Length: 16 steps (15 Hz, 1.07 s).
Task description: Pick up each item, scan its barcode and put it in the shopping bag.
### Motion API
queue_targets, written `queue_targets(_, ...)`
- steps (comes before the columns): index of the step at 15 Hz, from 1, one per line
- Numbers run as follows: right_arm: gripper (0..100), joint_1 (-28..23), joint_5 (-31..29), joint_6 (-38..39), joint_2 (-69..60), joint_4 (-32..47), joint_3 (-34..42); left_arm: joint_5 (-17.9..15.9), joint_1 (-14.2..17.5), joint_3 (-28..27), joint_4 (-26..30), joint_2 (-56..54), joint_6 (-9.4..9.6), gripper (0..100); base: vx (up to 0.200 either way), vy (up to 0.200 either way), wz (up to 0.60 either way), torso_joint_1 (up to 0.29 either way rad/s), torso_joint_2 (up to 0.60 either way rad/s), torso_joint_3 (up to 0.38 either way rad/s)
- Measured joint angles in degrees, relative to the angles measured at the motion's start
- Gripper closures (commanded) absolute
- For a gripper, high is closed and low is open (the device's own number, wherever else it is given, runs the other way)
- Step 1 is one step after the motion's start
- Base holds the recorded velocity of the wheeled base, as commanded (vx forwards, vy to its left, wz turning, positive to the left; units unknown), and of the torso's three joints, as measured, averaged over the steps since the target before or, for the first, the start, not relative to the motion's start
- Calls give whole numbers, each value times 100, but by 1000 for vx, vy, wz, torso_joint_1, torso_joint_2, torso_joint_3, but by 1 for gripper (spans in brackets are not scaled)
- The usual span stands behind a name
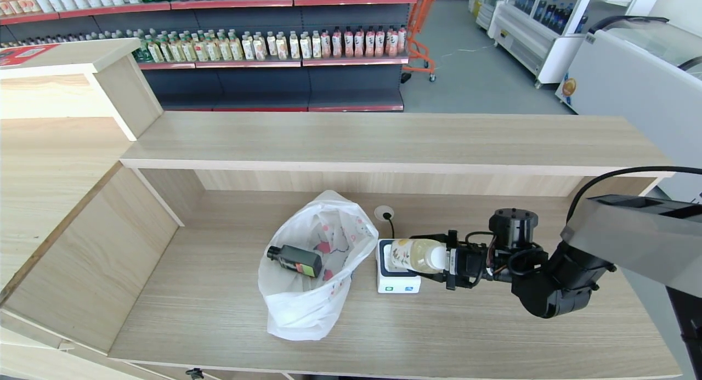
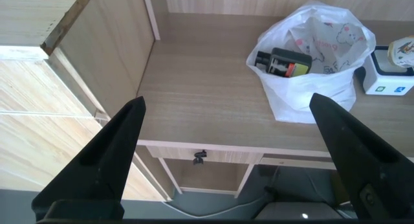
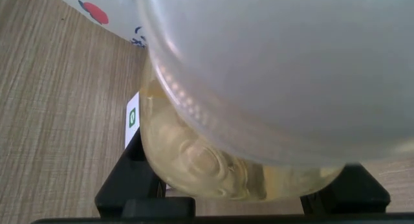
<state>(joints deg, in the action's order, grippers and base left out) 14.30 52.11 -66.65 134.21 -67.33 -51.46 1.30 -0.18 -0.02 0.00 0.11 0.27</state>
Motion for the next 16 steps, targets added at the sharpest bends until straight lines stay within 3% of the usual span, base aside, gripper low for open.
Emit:
queue_targets(13, 100, -17, 51, -11, 240, -241, -110, 0, 0, 0, 0, 2, -2, 0, 0, 0, 0, 0, 0, 0)
queue_targets(16, 100, -9, 35, 424, 111, -189, -46, 0, 0, 0, 0, 0, 0, 0, 0, 0, 0, 0, 0, 0)
